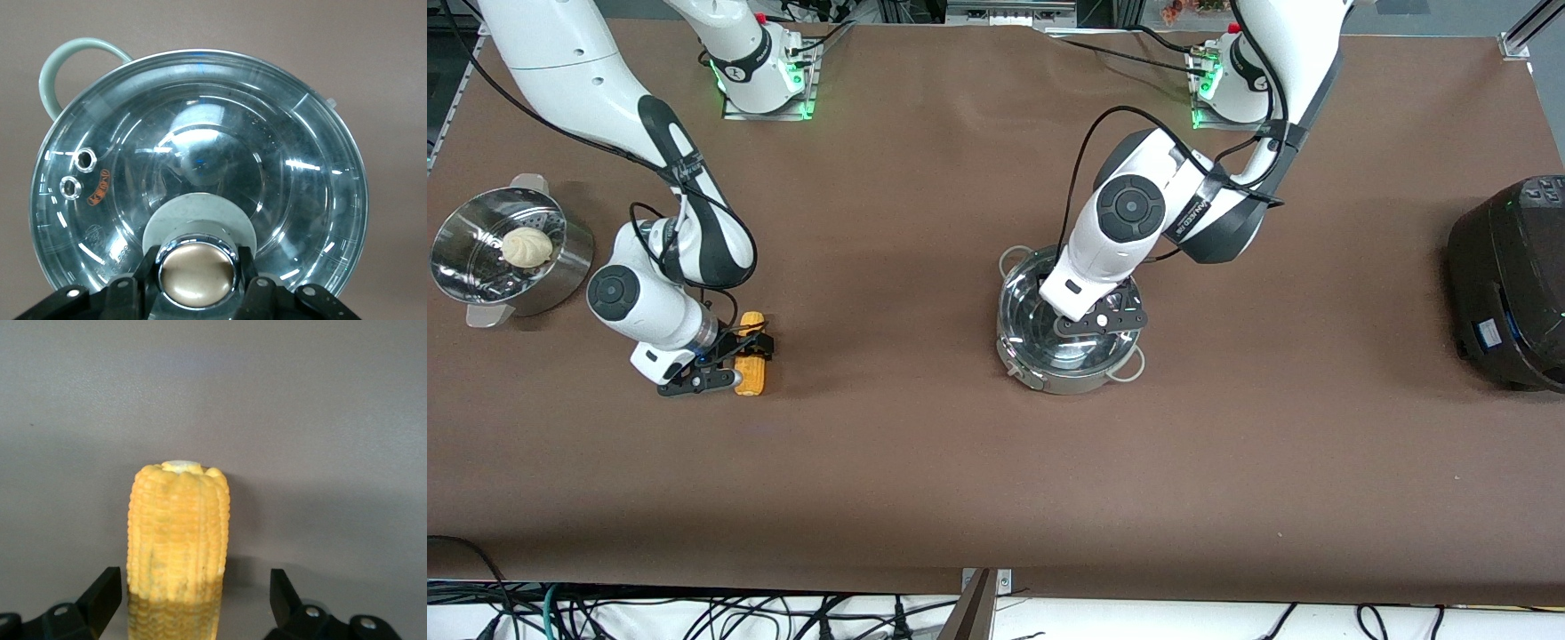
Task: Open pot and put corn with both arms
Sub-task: 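Grasp the lid knob with the left gripper while the right gripper grasps the corn, then lift the glass lid aside with the left gripper while the right gripper lifts corn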
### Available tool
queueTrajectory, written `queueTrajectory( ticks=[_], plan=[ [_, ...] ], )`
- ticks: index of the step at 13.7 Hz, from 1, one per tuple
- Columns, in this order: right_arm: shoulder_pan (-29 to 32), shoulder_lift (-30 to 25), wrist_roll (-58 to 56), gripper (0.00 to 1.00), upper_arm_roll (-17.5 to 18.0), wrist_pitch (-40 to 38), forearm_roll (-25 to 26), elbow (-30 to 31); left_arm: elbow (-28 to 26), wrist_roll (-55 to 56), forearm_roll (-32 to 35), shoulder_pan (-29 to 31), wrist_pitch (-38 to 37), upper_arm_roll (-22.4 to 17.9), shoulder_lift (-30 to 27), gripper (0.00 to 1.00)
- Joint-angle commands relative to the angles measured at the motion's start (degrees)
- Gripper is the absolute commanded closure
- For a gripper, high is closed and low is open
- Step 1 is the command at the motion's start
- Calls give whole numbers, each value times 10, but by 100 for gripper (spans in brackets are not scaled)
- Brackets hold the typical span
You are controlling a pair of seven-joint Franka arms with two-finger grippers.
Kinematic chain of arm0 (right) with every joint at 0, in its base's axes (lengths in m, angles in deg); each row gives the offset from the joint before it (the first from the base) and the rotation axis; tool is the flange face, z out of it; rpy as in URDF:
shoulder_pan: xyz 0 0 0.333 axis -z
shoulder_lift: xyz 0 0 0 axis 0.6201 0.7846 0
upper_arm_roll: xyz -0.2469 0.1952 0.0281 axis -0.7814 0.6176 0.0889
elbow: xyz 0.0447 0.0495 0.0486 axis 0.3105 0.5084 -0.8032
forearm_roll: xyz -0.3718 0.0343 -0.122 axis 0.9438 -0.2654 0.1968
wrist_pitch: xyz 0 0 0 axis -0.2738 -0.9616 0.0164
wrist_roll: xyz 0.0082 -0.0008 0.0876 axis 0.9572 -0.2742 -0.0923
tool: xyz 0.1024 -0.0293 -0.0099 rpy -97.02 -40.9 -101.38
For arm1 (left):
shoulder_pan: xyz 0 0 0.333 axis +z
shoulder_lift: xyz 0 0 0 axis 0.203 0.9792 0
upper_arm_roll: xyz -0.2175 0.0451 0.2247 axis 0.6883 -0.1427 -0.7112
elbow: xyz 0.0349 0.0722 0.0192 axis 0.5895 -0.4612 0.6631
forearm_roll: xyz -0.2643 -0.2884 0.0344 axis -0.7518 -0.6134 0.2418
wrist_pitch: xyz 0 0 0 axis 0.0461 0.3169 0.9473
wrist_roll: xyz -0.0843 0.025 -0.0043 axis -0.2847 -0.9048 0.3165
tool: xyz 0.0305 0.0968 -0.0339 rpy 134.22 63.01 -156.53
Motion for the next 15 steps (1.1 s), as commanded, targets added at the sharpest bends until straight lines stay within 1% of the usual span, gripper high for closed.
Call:
queueTrajectory(
  ticks=[1,2,3,6,8,9,11,12,15],
  plan=[
    [1,-30,5,72,5,-4,-4,20,11,6,9,-2,-12,-6,-16,100],
    [0,-31,4,88,6,-20,-4,16,11,5,6,0,-29,-6,-25,100],
    [0,-31,-1,100,7,-37,-2,10,11,5,4,3,-43,-6,-37,100],
    [0,-31,-3,100,8,-44,-1,5,11,2,2,28,-94,-6,-72,100],
    [-2,-44,1,100,8,-50,-1,4,10,-30,2,50,-116,-6,-89,100],
    [-6,-59,2,100,9,-63,-1,2,6,-56,2,64,-124,-7,-96,100],
    [-23,-95,7,100,9,-127,-3,-20,-1,-118,1,94,-132,-14,-109,100],
    [-36,-108,24,100,9,-166,-4,-44,-10,-150,1,106,-136,-22,-115,100],
    [-87,-111,103,100,9,-302,-5,-160,-41,-242,1,137,-135,-45,-133,100]
  ],
)
